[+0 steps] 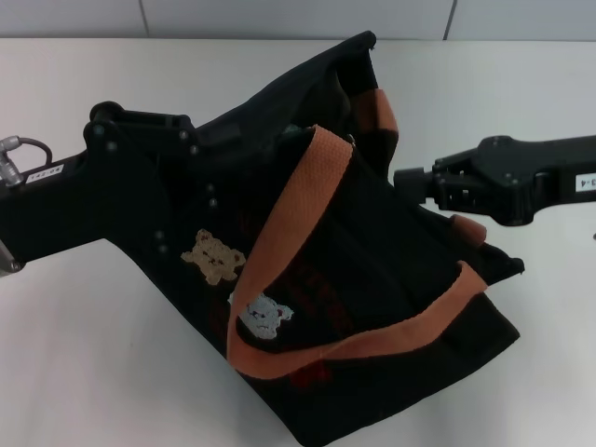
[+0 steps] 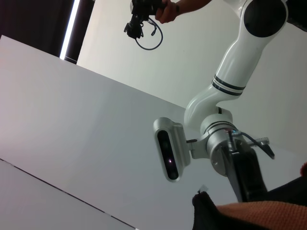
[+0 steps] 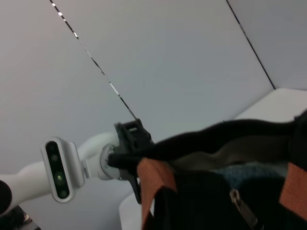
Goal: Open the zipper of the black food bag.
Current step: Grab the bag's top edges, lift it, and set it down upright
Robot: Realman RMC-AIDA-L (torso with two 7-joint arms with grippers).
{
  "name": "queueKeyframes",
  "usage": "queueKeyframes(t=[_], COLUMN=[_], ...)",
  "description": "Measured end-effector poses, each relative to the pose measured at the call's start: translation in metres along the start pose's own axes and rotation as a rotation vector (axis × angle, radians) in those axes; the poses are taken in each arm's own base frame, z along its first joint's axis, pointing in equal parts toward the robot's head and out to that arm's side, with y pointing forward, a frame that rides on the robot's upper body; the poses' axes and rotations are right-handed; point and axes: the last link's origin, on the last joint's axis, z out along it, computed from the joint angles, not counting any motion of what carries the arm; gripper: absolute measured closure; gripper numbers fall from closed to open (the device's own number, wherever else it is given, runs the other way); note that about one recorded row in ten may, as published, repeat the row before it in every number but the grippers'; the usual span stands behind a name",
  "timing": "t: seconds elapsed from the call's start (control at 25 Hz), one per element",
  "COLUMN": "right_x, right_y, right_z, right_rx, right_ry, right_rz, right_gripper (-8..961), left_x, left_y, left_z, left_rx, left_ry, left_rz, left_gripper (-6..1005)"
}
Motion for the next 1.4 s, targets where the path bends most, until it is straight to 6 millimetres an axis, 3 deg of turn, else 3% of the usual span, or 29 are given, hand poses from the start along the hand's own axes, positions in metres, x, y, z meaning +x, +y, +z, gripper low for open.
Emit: queueKeyframes(t=[0.12,0.4,0.72,1.04,1.4], right_x=[0.003,-0.008,-0.023,-0.029,-0.038], right_y=[-0.001,0.007,-0.001,-0.001,-0.001], right_z=[-0.002,-0.012,0.002,0.017,0.027], right_rx=[0.01,0.013,0.053,0.058,0.118], right_ry=[0.005,-0.076,0.028,0.094,0.139], right_rz=[-0.01,-0.219,-0.313,-0.367,-0.417], right_gripper=[907,851,788,592,639], left_x=[0.0,0.0,0.001,0.0,0.0], left_y=[0.0,0.0,0.0,-0.001,-0.001], left_z=[0.001,0.001,0.002,0.004,0.006], left_rx=[-0.002,-0.005,-0.008,-0.01,-0.015], left_ry=[0.004,0.007,0.01,0.015,0.022], left_rz=[0.001,0.001,0.003,0.006,0.008], left_gripper=[871,871,871,874,874])
